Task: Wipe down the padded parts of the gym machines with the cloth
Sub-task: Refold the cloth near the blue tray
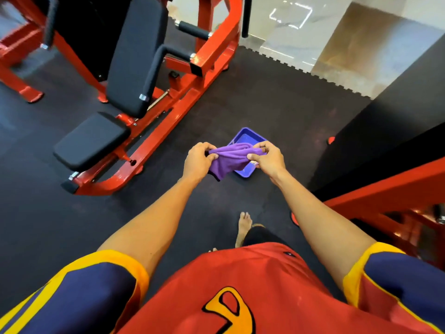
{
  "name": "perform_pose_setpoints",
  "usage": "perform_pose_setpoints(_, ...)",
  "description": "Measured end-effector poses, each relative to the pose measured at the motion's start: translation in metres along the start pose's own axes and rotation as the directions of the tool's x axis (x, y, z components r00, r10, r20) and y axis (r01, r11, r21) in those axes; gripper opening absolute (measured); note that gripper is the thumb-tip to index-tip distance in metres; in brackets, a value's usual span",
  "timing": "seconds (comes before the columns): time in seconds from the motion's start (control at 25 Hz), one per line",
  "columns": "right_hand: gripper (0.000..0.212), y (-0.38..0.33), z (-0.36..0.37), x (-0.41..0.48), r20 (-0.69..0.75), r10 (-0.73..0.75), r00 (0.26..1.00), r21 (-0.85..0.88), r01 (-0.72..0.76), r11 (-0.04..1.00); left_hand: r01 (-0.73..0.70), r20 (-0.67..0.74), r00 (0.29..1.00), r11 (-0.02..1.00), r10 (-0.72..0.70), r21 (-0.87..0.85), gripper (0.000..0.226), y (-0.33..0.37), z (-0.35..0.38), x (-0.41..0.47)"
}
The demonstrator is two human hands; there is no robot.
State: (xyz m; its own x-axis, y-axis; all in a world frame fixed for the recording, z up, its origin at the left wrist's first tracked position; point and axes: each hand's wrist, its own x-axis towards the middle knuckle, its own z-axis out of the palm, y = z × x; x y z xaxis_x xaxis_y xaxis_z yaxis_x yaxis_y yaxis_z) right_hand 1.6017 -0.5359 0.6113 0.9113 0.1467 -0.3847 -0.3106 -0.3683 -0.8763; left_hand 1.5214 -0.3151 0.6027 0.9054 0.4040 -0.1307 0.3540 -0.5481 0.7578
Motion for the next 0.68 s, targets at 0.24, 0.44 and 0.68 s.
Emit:
perform_pose_setpoints(0.24,0.018,-0.01,-0.012,0.101,-0.021,0.091,0.996,0.089,-0.089,0.992,-0.059,0.068,0.996,0.998,0.061,-0.035,0.01,0.012,0.034,0.11)
perform_pose_setpoints(0.44,0.02,-0.027,-0.01,0.178,-0.021,0.163,0.986,0.084,-0.161,0.983,0.026,0.075,0.997,0.999,-0.024,-0.021,0.007,0.014,0.062,0.193)
perform_pose_setpoints(0.68,0.019,-0.029,-0.026,0.24,-0.061,0.234,0.97,0.018,-0.233,0.972,0.075,0.194,0.977,0.993,-0.091,0.093,0.009,0.037,0.091,0.264)
